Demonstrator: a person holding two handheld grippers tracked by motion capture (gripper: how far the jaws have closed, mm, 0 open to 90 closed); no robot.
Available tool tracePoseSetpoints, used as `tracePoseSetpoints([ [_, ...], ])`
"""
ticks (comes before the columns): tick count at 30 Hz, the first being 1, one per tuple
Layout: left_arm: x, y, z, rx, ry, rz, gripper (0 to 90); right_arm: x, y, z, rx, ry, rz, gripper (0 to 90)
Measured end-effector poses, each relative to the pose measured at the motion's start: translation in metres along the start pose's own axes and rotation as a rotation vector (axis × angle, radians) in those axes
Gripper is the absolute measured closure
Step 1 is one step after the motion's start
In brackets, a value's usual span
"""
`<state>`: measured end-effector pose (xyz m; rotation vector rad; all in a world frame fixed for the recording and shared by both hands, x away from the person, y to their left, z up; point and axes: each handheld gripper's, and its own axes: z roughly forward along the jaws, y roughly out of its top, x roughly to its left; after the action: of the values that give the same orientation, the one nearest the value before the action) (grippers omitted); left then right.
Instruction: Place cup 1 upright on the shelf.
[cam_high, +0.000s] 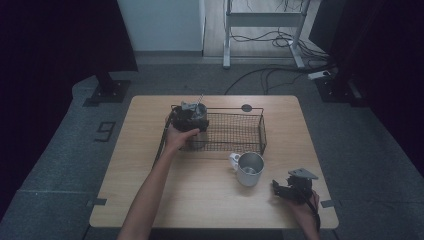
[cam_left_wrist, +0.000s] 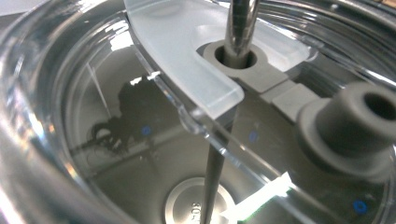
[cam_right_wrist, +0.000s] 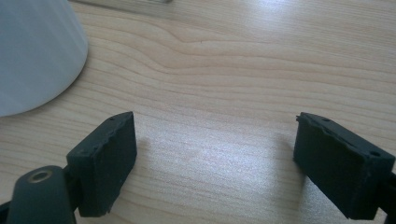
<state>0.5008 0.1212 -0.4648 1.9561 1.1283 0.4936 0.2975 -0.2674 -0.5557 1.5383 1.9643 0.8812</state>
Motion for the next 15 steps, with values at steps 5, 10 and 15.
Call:
tracePoseSetpoints([
  [5, 0.0002, -0.0060, -0.0032, -0.014, -0.013, 0.007, 3.8, 0.0000, 0.0000, 0.0000, 0.000, 0.000, 0.000, 13.2],
  [10, -0.0018, -0.0081, -0.0042, -0.017, -0.010, 0.016, 3.8, 0.0000, 0.0000, 0.0000, 0.000, 0.000, 0.000, 13.2],
  [15, -0.0040, -0.0111, -0.0057, -0.028, -0.005, 0.017, 3.7, 0.0001, 0.0000, 0.0000, 0.000, 0.000, 0.000, 13.2],
])
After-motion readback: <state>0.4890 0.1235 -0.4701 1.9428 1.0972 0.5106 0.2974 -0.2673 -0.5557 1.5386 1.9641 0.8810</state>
